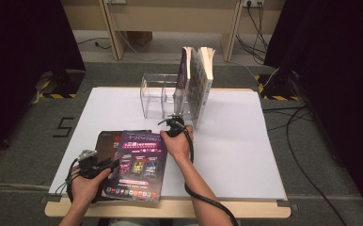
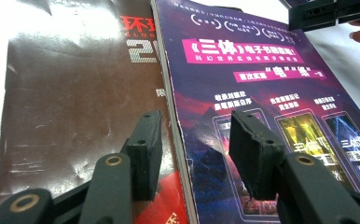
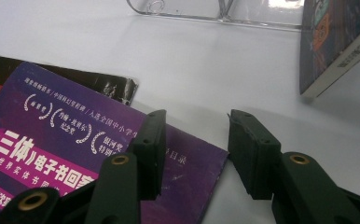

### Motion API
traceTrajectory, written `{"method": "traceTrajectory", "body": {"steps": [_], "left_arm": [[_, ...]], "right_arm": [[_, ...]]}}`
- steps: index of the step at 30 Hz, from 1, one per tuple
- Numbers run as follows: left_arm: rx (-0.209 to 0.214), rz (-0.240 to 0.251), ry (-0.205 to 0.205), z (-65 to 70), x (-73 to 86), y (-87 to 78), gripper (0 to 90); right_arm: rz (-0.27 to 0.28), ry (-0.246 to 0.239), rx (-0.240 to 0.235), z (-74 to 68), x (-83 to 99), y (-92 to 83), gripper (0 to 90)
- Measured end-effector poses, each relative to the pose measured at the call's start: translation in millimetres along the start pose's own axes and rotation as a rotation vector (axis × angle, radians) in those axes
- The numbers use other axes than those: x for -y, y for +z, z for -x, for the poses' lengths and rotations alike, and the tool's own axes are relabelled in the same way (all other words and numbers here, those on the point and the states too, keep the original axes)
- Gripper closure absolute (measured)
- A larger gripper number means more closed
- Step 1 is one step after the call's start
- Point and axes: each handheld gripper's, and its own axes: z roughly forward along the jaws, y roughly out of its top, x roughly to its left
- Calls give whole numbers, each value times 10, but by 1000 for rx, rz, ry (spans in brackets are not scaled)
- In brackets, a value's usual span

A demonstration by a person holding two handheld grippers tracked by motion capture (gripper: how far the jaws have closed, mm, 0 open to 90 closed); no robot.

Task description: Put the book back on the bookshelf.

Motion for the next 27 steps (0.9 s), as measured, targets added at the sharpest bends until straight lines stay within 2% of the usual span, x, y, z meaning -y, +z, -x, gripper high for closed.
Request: {"method": "traceTrajectory", "body": {"steps": [5, 10, 14, 20, 24, 27], "left_arm": [[-2, -7, 5, 16, 1, 4, 569], [-32, -19, 40, 53, 2, 7, 619], [-49, -22, 39, 88, 0, 16, 648], [-83, -27, 46, 138, 0, 14, 657], [-81, -24, 37, 134, 5, 12, 660], [-79, -24, 34, 132, 4, 12, 660]], "right_arm": [[1, -6, -11, 14, 2, 4, 573], [19, 21, -34, 39, 30, -5, 575], [17, 47, -43, 49, 44, -22, 575], [14, 45, -29, 34, 71, -50, 576], [5, 23, -25, 34, 64, -58, 574], [3, 44, -32, 56, 78, -75, 571]]}}
